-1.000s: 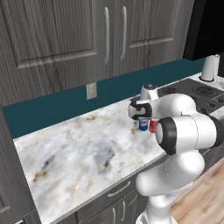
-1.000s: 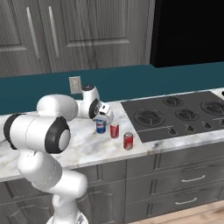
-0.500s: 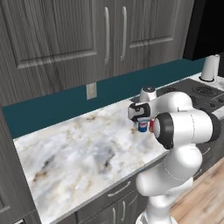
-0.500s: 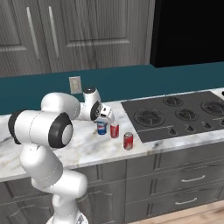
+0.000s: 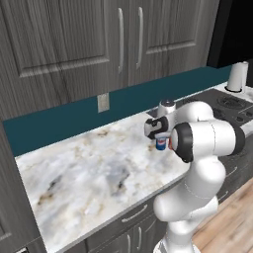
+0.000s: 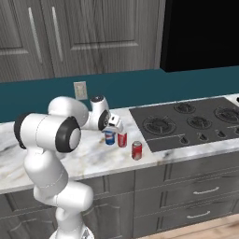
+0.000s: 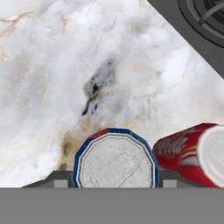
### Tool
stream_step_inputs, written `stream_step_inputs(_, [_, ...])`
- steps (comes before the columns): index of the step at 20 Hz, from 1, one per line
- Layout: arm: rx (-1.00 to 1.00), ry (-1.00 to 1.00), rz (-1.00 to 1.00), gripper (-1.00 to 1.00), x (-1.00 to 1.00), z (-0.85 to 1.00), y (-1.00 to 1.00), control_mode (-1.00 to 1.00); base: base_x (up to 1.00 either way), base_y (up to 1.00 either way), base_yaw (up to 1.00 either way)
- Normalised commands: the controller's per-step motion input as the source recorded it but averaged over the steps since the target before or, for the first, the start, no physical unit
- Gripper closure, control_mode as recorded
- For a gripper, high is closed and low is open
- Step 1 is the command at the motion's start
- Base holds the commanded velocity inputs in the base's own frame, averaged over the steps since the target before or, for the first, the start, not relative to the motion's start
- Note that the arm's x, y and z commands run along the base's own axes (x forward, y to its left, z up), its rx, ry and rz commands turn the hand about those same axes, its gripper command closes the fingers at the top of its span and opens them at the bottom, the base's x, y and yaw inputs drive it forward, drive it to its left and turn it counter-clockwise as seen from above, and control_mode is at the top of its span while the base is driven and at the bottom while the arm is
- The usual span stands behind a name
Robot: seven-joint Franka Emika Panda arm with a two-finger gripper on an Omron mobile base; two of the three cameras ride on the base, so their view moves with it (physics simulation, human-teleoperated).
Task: Four empty soda cans are scattered around the kitchen. Gather all the cans and cluster them next to the stove for recycling.
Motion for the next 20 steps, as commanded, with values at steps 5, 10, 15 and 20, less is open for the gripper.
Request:
stream_step_inputs(5, [0.0, 0.0, 0.0, 1.0, 0.11, -0.1, -0.03, -1.0, 0.0, 0.0, 0.0])
stream_step_inputs(10, [0.0, 0.0, 0.0, 1.0, 0.1, -0.08, -0.03, -1.0, 0.0, 0.0, 0.0])
stream_step_inputs(15, [0.0, 0.0, 0.0, 1.0, 0.08, -0.06, -0.03, -1.0, 0.0, 0.0, 0.0])
stream_step_inputs(20, [0.0, 0.0, 0.0, 1.0, 0.01, -0.03, -0.05, -1.0, 0.0, 0.0, 0.0])
